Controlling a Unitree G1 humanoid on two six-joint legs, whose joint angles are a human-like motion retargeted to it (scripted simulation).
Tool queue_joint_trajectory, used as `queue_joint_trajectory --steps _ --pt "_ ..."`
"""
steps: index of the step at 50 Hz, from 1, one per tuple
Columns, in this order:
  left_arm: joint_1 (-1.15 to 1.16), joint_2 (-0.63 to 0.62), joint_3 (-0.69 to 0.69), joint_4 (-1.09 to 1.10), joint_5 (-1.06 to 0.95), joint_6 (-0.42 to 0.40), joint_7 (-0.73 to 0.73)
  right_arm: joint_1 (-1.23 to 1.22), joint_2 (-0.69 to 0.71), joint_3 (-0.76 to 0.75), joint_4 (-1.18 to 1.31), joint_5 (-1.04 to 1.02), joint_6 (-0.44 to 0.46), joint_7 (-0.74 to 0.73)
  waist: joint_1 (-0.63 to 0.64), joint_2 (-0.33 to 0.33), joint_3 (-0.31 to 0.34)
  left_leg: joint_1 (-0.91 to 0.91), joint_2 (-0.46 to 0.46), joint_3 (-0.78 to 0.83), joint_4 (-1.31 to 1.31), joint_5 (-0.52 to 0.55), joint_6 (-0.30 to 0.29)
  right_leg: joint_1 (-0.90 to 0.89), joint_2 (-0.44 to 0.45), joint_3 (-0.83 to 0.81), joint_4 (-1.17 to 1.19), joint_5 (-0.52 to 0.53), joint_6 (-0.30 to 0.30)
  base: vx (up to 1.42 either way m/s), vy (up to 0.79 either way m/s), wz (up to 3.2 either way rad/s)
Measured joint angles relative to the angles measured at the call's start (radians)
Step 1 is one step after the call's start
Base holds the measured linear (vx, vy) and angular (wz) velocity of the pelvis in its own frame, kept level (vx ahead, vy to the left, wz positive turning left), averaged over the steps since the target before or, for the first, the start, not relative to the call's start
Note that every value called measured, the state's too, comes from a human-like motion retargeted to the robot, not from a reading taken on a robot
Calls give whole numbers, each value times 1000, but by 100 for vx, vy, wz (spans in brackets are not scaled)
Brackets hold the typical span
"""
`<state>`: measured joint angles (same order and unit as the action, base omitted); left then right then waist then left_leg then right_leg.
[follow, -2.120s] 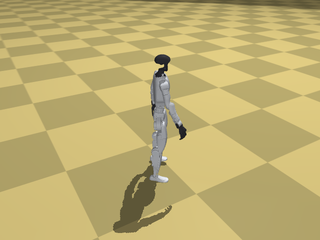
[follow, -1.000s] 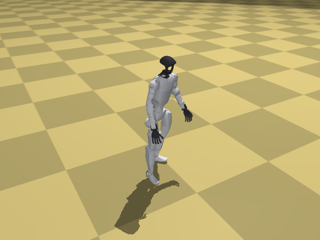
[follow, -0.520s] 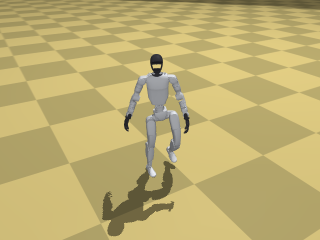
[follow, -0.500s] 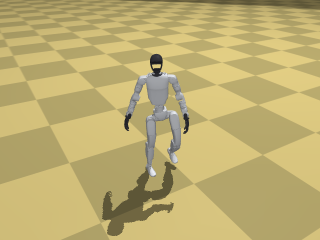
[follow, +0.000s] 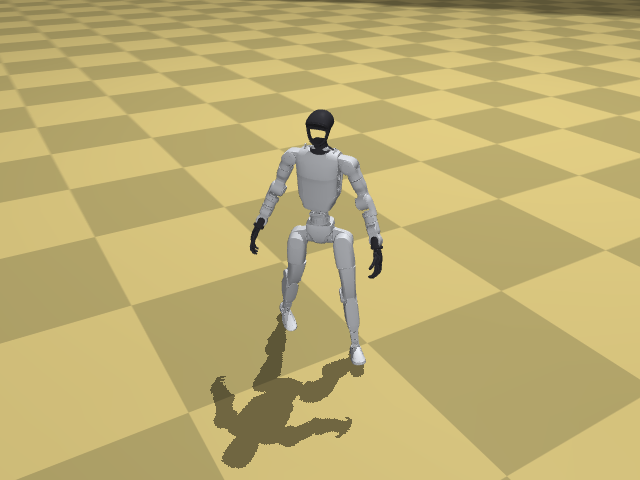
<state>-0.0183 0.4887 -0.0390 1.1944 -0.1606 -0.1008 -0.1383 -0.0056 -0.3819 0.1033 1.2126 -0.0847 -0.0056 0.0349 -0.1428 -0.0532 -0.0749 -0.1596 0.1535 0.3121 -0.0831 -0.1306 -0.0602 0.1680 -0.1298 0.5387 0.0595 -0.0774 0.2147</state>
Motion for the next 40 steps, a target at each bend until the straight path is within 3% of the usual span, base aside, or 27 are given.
queue_joint_trajectory --steps 5,10,12,16,22,25,30,33,37,40 --pt "16 -19 -8 55 -9 8 -13 35 -6 -34 4 8 1 9 9 23 -23 47 -20 8 30 -28 4 -12 11 -11 107 146 7 44 49 -22" --pt "-12 -48 -6 166 3 29 -7 89 4 -64 20 41 -10 32 16 74 -48 86 -14 0 73 -119 -12 -153 54 -228 402 277 -15 41 49 -6" --pt "-34 -60 4 209 23 44 -2 107 9 -74 32 54 -12 39 10 95 -57 95 -13 -6 84 -143 -20 -228 50 -352 515 259 -56 36 43 15" --pt "-87 -81 23 260 68 63 -4 131 18 -88 70 87 -18 54 -28 124 -61 120 -30 -36 93 -180 -39 -325 52 -525 595 125 -141 34 37 46" --pt "-170 -97 14 243 75 70 -29 152 23 -102 137 151 -7 70 -136 113 -41 182 -113 -131 90 -218 -61 -341 93 -611 314 2 -193 35 27 97" --pt "-218 -92 0 221 48 80 -26 159 23 -112 163 172 18 68 -209 76 -22 231 -181 -204 88 -235 -57 -314 98 -601 82 34 -173 38 19 133" --pt "-298 -58 -2 208 68 77 -22 178 32 -144 189 114 48 91 -299 11 -3 327 -266 -311 83 -267 -33 -345 116 -562 -147 196 -42 43 14 106" --pt "-328 -41 6 203 101 62 -26 196 28 -174 198 78 43 110 -321 3 -5 376 -284 -349 77 -281 -29 -411 145 -619 -147 225 39 49 8 60" --pt "-329 -26 18 182 136 54 -24 212 7 -216 204 64 34 113 -314 11 -17 436 -290 -369 78 -285 -51 -438 214 -692 -147 199 47 54 -1 16" --pt "-311 -38 19 162 144 55 -11 202 -27 -247 210 71 30 100 -305 24 -32 453 -347 -430 108 -241 -36 -414 196 -660 -147 193 47 56 25 11"
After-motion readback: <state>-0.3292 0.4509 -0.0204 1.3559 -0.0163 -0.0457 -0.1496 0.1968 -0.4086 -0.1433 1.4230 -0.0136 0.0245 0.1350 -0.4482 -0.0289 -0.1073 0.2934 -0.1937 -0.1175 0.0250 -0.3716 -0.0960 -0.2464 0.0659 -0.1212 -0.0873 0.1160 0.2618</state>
